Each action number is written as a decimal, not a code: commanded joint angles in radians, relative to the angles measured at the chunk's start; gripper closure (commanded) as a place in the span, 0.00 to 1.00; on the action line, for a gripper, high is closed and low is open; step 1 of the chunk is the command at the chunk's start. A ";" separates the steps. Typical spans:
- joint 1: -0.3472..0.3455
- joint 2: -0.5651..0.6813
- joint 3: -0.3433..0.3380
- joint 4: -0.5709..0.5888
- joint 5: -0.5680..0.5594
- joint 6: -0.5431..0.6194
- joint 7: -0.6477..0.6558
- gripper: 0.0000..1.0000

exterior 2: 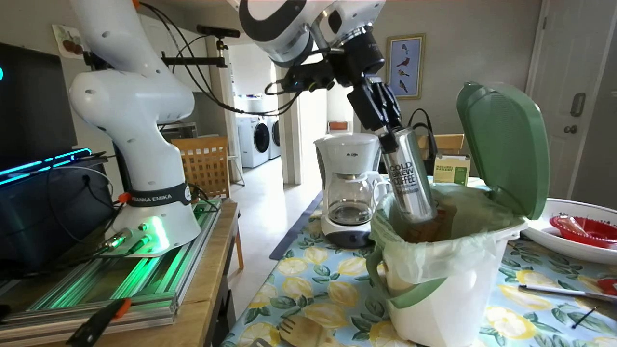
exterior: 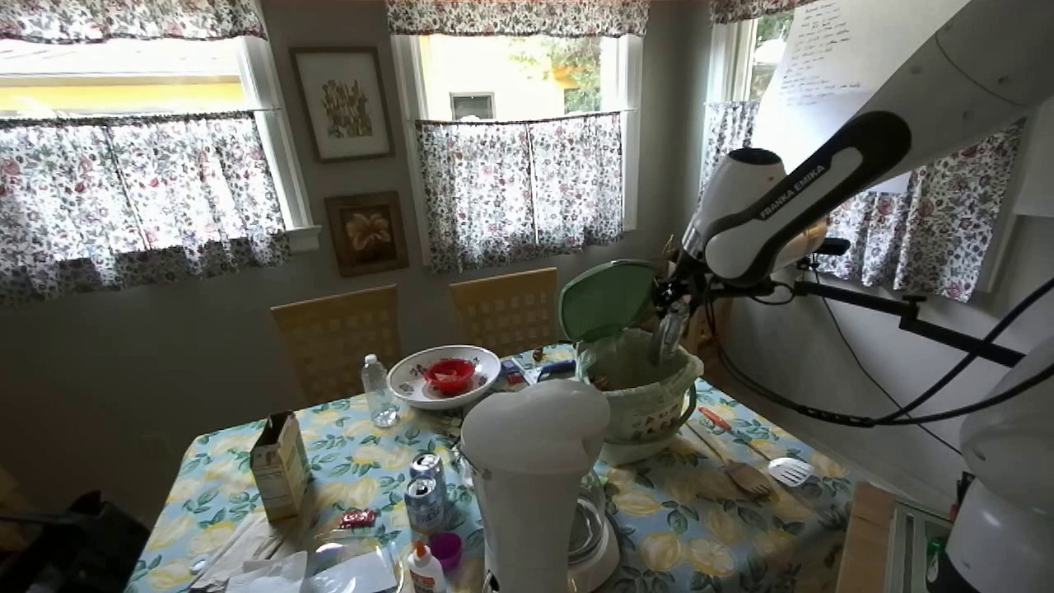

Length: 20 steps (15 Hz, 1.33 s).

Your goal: Pick up the two cans from the table and put them in the bin

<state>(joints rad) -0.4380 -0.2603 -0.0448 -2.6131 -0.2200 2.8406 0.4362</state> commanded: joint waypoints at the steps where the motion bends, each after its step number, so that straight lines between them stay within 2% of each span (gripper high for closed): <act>1: -0.004 0.087 0.002 0.034 -0.034 0.049 0.012 0.62; 2: 0.000 0.100 0.002 0.038 -0.037 0.053 0.018 0.12; 3: 0.010 0.106 -0.003 0.040 -0.031 0.053 0.012 0.11; 5: 0.004 0.108 0.014 0.049 -0.023 0.047 0.018 0.01; 13: 0.045 -0.041 0.042 0.077 0.048 -0.029 0.036 0.00; 20: 0.027 -0.095 0.041 0.149 0.099 -0.126 0.216 0.00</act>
<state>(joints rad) -0.3984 -0.3444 -0.0087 -2.4947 -0.1645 2.7608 0.5749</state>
